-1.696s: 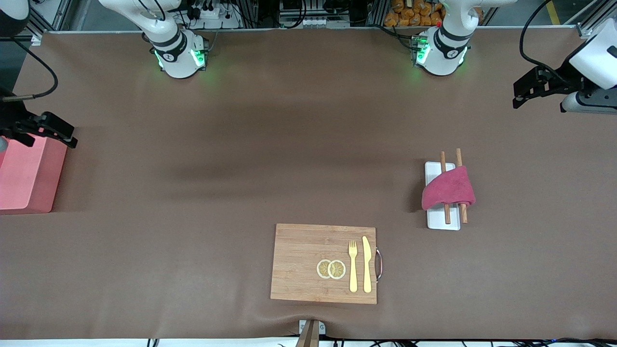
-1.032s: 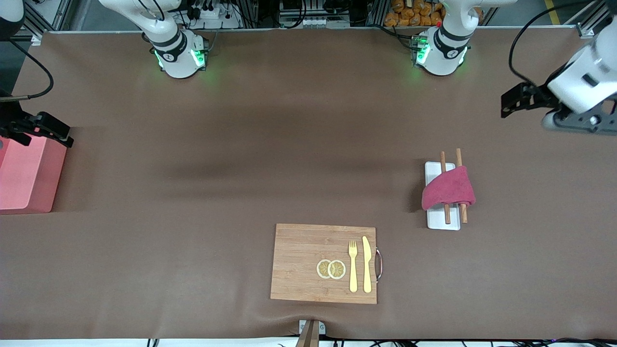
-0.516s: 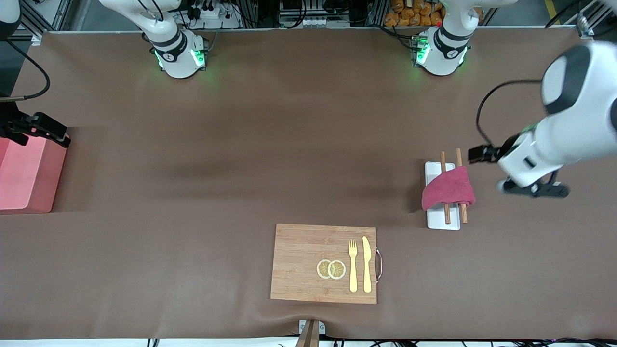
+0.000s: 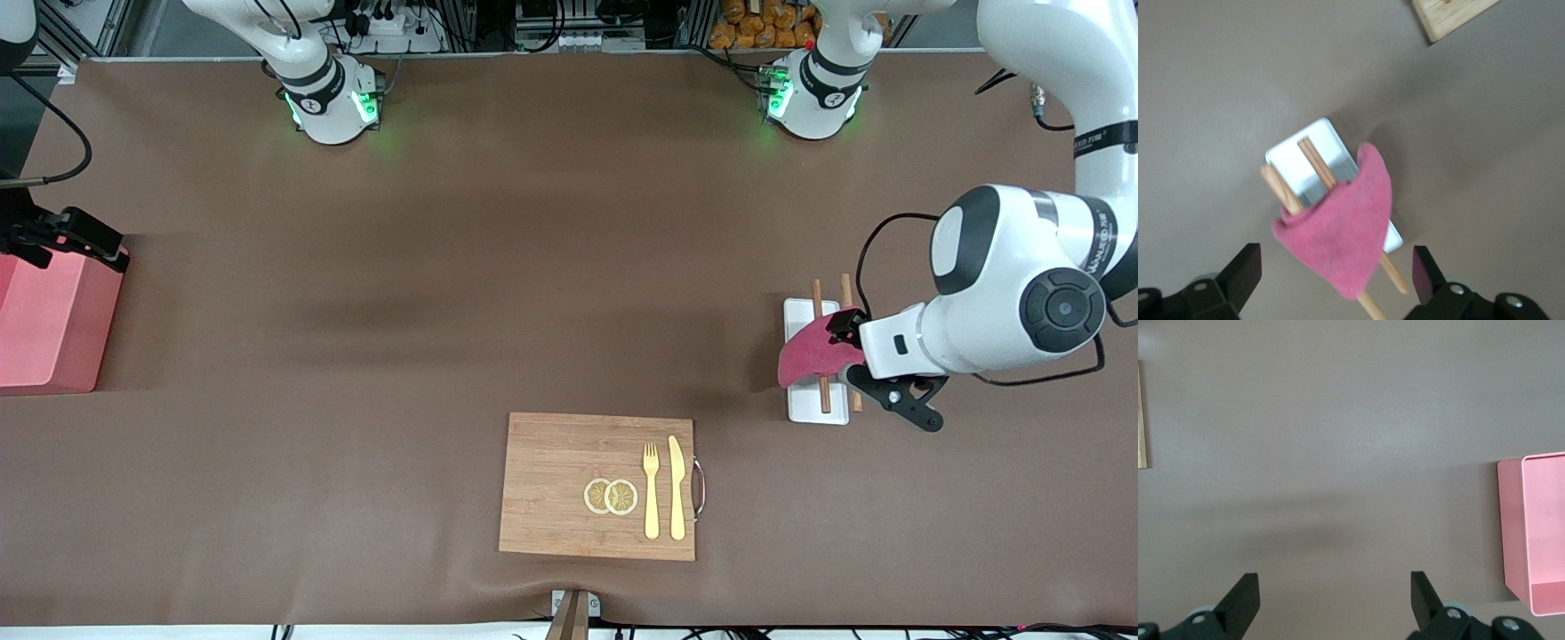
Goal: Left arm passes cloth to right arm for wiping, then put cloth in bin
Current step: 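Grasp the pink cloth with the left gripper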
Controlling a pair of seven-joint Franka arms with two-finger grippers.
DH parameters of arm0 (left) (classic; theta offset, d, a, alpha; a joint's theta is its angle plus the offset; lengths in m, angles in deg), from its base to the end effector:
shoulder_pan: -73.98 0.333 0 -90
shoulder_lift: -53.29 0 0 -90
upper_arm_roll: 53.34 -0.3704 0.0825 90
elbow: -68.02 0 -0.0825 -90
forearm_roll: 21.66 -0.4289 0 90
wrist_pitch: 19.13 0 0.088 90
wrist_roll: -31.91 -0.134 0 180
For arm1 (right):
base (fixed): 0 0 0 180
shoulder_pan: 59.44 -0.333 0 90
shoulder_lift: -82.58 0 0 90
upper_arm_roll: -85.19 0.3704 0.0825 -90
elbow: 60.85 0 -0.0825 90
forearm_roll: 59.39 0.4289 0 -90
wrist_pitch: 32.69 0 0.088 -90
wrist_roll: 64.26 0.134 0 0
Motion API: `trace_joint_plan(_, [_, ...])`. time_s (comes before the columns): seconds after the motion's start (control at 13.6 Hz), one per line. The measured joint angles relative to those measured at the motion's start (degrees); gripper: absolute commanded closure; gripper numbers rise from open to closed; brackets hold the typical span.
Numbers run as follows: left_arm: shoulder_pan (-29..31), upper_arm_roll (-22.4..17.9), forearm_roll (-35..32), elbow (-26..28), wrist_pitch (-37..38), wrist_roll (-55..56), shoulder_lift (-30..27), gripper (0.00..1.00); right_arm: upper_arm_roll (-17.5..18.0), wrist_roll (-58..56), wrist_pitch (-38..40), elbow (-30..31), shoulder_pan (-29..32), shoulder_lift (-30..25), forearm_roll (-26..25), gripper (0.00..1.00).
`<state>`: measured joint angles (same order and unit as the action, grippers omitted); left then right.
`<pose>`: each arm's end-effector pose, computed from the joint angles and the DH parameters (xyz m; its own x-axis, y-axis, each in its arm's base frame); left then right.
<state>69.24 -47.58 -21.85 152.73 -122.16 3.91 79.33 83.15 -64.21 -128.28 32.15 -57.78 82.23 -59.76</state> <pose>0.7257 -0.1230 0.4115 0.7798 -0.6184 -0.0975 -0.6108 -0.7856 0.0982 0.6059 -0.0401 0.6372 0.9966 -0.0647 0.0513 -0.0651 -0.9979 0.0062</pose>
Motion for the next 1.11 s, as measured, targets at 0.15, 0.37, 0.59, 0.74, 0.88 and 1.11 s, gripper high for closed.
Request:
trace_joint_plan(0.15, [0.0, 0.0, 0.6, 0.0, -2.9, -3.6, 2.6, 0.00, 0.0, 0.0, 0.0, 0.0, 0.2, 0.0, 0.0, 0.00])
trace_joint_plan(0.37, [0.1, 0.0, 1.5, -0.1, -4.3, -6.7, 6.6, 0.00, 0.0, 0.0, 0.0, 0.0, 0.4, 0.0, 0.0, 0.00])
trace_joint_plan(0.59, [0.4, 0.0, 1.9, 0.0, -4.3, -8.2, 8.1, 0.00, 0.0, 0.0, 0.0, 0.0, 0.6, 0.0, 0.0, 0.00])
trace_joint_plan(0.74, [0.3, 0.0, 1.9, 0.3, -4.1, -8.3, 8.6, 0.00, 0.0, 0.0, 0.0, 0.0, 0.7, 0.0, 0.0, 0.00])
trace_joint_plan(0.88, [0.2, 0.0, 1.9, 1.3, -4.0, -8.3, 8.8, 0.00, 0.0, 0.0, 0.1, 0.0, 0.9, 0.0, 0.0, 0.00])
trace_joint_plan(1.11, [0.1, 0.0, 2.0, 2.5, -3.7, -8.2, 8.8, 0.25, 0.0, 0.0, 0.2, 0.0, 0.9, 0.0, 0.0, 0.00])
